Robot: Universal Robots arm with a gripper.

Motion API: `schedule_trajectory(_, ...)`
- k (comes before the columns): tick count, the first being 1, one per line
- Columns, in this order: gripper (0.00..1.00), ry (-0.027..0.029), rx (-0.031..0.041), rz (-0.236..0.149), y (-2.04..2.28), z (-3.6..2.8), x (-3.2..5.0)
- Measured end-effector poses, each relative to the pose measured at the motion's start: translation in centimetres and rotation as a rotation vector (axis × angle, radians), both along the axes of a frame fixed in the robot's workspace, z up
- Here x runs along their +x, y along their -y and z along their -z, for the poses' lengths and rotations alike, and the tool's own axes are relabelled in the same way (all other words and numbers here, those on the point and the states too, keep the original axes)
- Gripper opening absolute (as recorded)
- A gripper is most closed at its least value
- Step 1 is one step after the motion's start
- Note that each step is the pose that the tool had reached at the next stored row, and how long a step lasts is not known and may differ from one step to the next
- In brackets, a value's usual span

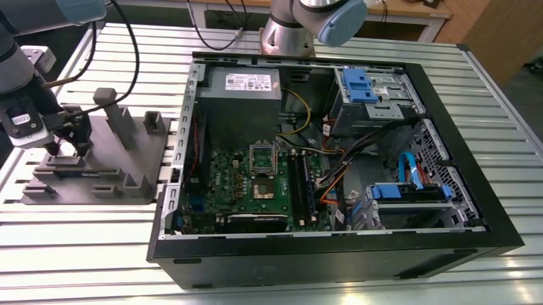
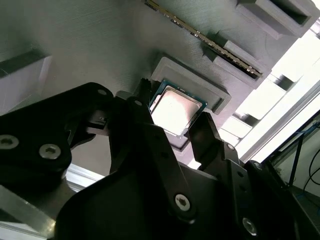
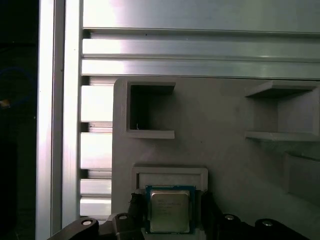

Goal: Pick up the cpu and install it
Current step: 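Pick up the cpu and move it towards the insertion slot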

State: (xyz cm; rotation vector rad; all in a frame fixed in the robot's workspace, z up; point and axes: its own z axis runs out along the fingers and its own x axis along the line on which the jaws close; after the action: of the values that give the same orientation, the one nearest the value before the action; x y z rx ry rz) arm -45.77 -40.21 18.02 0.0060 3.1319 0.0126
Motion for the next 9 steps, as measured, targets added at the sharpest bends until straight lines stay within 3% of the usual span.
schedule_trajectory(4, 0.56, 0.0, 0.0, 0.004, 0.0, 0.0, 0.01)
schedule_trajectory(5, 0.49, 0.0001, 0.0, 0.004, 0.0, 0.01, 0.02)
schedule_trajectory(9, 0.49, 0.0, 0.0, 0.004, 0.0, 0.0, 0.05)
